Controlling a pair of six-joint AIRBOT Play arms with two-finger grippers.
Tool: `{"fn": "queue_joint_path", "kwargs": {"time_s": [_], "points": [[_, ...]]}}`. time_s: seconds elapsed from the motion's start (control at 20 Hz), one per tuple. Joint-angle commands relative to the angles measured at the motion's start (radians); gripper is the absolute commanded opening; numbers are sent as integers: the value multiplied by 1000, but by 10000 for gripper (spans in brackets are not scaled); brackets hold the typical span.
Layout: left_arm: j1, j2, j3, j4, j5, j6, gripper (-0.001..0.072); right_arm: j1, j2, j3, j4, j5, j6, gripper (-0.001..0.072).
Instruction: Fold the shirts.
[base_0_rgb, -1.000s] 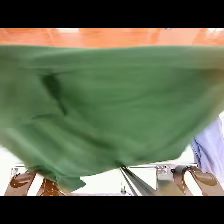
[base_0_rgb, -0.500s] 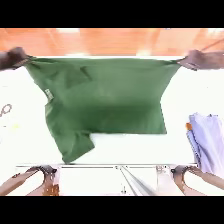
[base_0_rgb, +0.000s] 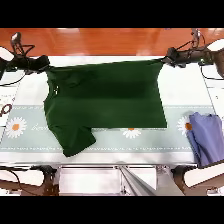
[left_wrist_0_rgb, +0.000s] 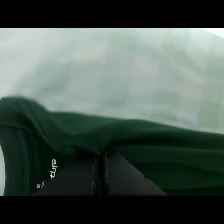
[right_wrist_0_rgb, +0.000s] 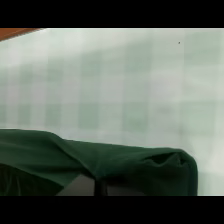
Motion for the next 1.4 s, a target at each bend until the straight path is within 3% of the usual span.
{"fn": "queue_joint_path", "kwargs": {"time_s": [0.0, 0.1, 0.2, 0.7, 0.75, 0.8, 0.85, 0.9, 0.95, 1.15, 1.25, 1.35], "points": [[7, -26, 26, -5, -146, -18, 20, 3, -32, 23, -27, 114, 5, 21], [18, -14, 9, 5, -285, 78, 20, 9, -32, 17, -114, 248, -16, 21], [24, -15, -42, 7, -322, 84, 20, 18, -32, -15, -223, 291, -8, 21], [24, -28, -193, 6, -275, 83, 20, 18, -35, -116, -264, 193, 50, 24], [24, -28, -193, 6, -276, 82, 20, 18, -35, -116, -270, 184, 76, 110], [24, -28, -192, 7, -280, 76, 40, 18, -35, -116, -270, 184, 105, 334], [24, -27, -190, 8, -298, 68, 178, 18, -34, -115, -272, 200, 111, 415], [27, -26, -181, 12, -331, 68, 463, 15, -31, -114, -275, 231, 122, 415], [33, -23, -165, 27, -372, 51, 502, 3, -20, -112, -284, 275, 130, 415], [105, 116, -188, 54, -448, 44, 502, -85, 106, -142, -415, 459, 134, 415], [174, 255, -303, 50, -446, 50, 502, -151, 239, -299, -428, 409, 134, 415], [280, 393, -487, 5, -441, 65, 501, -211, 428, -589, -336, 252, 126, 414]]}}
